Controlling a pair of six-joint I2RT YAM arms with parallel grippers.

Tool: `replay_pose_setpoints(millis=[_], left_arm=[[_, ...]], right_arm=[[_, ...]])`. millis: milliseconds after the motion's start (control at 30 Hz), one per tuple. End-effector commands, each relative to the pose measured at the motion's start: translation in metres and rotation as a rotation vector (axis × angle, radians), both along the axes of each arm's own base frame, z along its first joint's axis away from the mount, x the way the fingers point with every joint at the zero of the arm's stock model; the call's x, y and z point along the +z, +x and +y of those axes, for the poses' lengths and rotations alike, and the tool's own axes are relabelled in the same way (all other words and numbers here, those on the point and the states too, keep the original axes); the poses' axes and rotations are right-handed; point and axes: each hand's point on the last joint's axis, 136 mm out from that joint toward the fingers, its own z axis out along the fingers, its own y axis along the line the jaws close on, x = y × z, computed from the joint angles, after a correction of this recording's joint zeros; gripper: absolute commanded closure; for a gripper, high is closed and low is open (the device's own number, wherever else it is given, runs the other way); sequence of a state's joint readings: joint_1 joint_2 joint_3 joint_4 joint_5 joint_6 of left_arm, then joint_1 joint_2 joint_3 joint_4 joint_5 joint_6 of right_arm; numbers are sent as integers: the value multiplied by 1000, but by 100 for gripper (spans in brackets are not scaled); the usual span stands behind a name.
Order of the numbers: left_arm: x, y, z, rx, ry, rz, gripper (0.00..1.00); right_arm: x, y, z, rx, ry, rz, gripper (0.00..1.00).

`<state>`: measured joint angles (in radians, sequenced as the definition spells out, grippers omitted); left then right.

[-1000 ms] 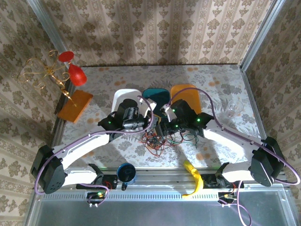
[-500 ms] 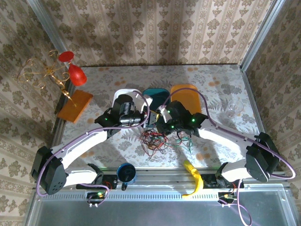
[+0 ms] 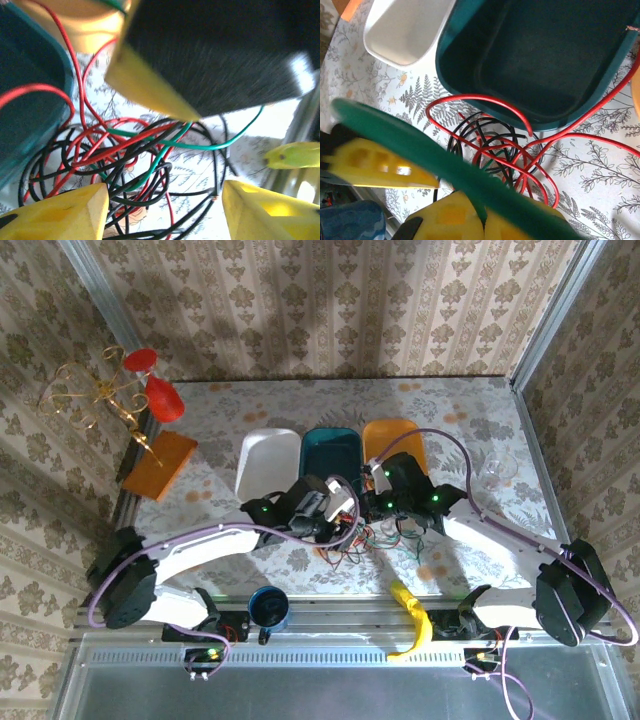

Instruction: Untangle the cables

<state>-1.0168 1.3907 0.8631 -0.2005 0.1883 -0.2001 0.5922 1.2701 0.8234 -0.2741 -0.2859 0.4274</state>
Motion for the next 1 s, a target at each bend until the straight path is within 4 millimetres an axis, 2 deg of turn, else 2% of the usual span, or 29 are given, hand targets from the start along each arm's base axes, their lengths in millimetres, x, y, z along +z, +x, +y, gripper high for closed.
replay_pose_setpoints(millis=[0,167,300,567,733,967], left_arm=[[-20,7,3,8,73,-55,40],[-45,12,1,-1,124,-53,48],[-66,11,7,13,151,-41,59],[-95,29,19,137,135,-18,100],[-100,37,30,204,158,-36,100],[-101,50,66,380,186,-53,100]], right_arm=[[19,3,5,-12,130,14,100],[19,8,-10,-79,178,55,100],[22,13,-26,-145,231,83,100],[31,19,-56,-257,352,133,100],[29,19,-88,-350,327,147,100],[8,18,-150,-583,221,204,100]])
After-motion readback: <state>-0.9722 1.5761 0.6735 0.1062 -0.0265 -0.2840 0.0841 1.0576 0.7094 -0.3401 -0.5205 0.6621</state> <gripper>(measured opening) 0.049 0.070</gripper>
